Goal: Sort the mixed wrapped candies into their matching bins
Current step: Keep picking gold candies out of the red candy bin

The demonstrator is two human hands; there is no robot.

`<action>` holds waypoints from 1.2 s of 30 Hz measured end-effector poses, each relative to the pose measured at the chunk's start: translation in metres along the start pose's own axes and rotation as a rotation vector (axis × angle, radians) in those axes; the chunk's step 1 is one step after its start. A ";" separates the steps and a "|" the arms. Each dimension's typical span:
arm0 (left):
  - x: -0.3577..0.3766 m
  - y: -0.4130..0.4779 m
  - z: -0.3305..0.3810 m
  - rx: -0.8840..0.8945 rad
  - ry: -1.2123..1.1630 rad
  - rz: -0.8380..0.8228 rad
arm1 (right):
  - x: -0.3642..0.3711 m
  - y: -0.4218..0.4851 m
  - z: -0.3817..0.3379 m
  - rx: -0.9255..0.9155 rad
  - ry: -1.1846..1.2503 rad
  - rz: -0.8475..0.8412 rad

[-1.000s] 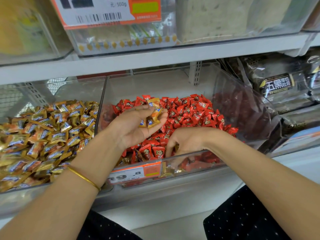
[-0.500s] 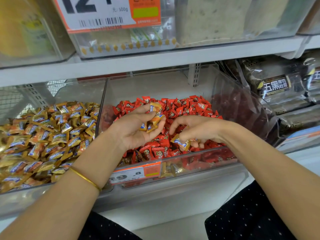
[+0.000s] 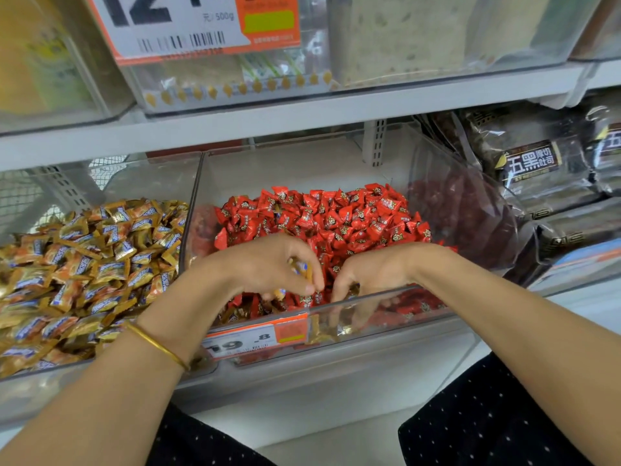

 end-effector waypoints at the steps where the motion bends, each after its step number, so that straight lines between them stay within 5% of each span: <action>1: 0.004 0.001 -0.001 -0.002 0.102 -0.049 | 0.000 0.001 0.001 0.008 -0.022 -0.005; 10: 0.028 0.016 0.000 0.075 0.517 -0.185 | 0.002 0.018 0.010 0.061 -0.205 0.004; 19: -0.002 0.004 0.005 0.147 -0.087 0.171 | -0.009 0.003 0.006 0.083 -0.168 0.180; 25: -0.028 -0.012 0.008 0.151 -0.429 0.416 | -0.033 -0.034 0.018 -0.026 0.658 0.530; 28: -0.037 -0.027 0.012 0.167 -0.467 0.441 | -0.034 -0.040 0.020 -0.083 0.998 0.543; 36: -0.069 -0.087 -0.011 0.227 -0.840 0.588 | -0.053 -0.034 -0.065 -0.301 1.305 0.506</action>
Point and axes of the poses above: each hand's wrist, its own y-axis towards the middle knuckle, its own x-axis out of the palm, z = x × y, the point moved 6 cm from there along y, towards the middle knuckle, and after that the axes turned 2 degrees about -z, right-handed, at the moved point
